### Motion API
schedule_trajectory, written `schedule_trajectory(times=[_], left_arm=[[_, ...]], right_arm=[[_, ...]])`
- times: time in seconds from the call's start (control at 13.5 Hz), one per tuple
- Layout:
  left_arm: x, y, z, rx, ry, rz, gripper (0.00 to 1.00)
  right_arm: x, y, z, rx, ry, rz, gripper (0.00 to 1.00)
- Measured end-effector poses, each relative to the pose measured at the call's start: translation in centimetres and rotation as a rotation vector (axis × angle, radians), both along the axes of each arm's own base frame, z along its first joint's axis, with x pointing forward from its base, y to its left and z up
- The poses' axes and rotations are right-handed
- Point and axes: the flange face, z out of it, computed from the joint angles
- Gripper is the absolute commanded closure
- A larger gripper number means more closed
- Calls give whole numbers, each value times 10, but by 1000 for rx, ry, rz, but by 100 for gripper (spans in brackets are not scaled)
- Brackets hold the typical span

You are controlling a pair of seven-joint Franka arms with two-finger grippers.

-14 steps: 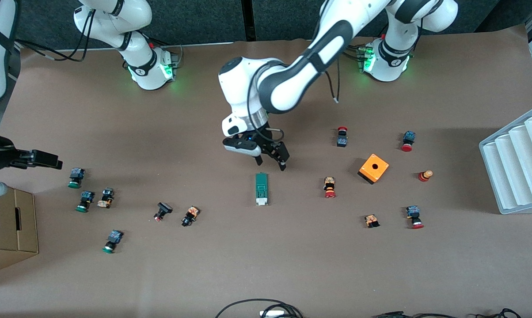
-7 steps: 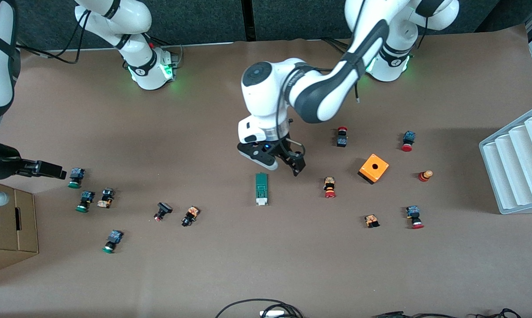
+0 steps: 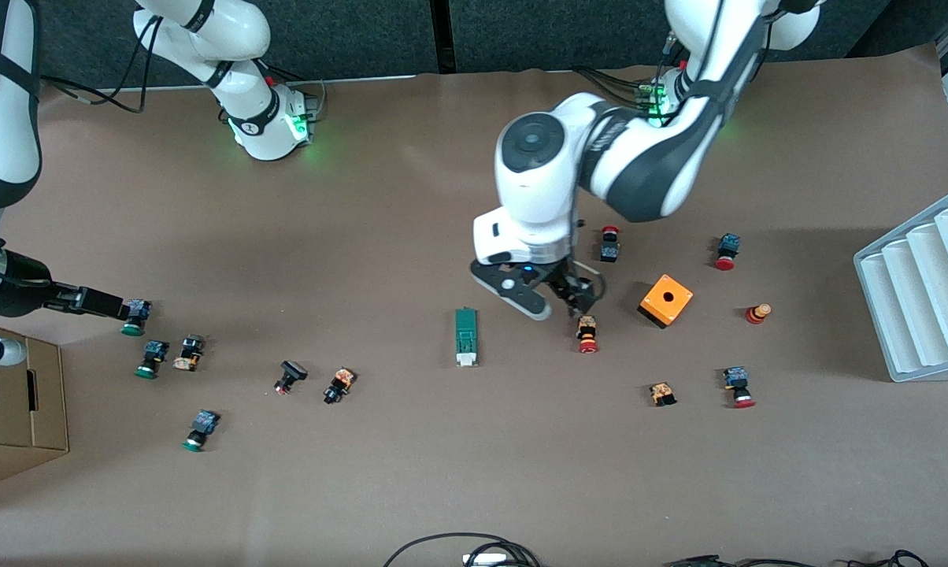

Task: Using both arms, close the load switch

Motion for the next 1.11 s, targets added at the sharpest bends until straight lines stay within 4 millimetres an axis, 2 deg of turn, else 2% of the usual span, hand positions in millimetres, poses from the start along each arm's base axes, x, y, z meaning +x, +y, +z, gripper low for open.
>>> schedule_trajectory(times=[0.3,0.59,0.81,1.11], left_arm=[[28,61,45,-46,21,111,0],[49,120,67,-79,22,215,0],[66,163,73,-86,16,287,0],[85,239,69,-84,67,415,0]], right_arm=[[-1,11,-4,5,9,126,0],[-1,17,-4,5,8,137,0],[-1,12,-4,5,8,131,0],[-1,9,-1,5,4,136,0]])
